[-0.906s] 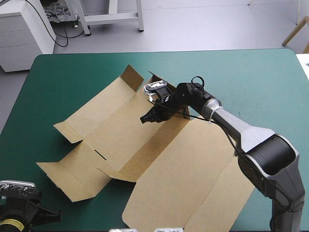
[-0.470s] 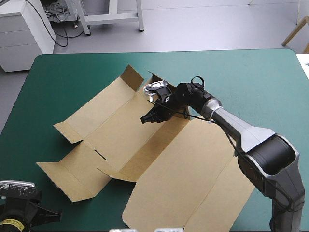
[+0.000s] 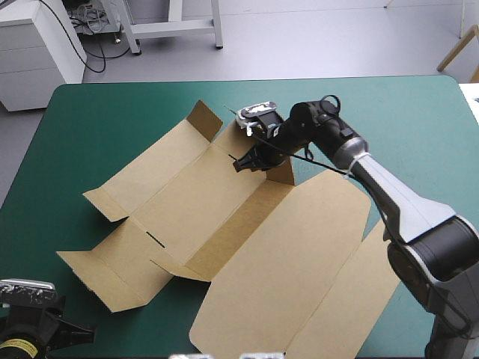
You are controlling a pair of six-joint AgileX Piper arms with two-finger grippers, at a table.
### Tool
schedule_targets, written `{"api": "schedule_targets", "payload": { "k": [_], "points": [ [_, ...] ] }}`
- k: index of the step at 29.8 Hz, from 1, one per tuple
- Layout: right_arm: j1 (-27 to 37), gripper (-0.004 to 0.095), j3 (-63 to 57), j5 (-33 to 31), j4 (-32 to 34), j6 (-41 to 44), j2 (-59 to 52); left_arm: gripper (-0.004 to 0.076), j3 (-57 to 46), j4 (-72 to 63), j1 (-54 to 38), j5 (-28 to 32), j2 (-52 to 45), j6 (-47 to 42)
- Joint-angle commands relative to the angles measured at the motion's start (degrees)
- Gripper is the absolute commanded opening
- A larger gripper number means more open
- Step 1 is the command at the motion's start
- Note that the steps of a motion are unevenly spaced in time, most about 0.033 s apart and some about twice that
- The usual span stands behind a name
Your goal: Fold the box
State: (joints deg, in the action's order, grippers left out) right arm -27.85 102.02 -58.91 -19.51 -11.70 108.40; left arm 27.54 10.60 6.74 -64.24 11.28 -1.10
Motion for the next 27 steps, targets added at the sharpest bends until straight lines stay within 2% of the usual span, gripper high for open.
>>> {"api": "schedule_targets", "payload": {
  "k": [1,7,16,27],
  "points": [
    [3.4,-0.0004,2.1,-2.2,0.1,0.1,-7.5,-0.001,1.2,0.4,0.1,2.8,0.6,-0.4],
    [7.7,-0.0004,2.1,-10.0,4.9,0.1,-14.3,-0.001,1.2,0.4,0.1,2.8,0.6,-0.4],
    [9.2,-0.0004,1.1,-10.0,15.5,2.8,-24.2,-0.001,1.2,0.5,0.1,3.0,0.6,-0.3],
    [9.2,-0.002,-7.9,-10.0,15.9,2.8,-28.8,-0.001,1.2,0.6,0.1,3.0,0.6,-0.3]
  ]
}}
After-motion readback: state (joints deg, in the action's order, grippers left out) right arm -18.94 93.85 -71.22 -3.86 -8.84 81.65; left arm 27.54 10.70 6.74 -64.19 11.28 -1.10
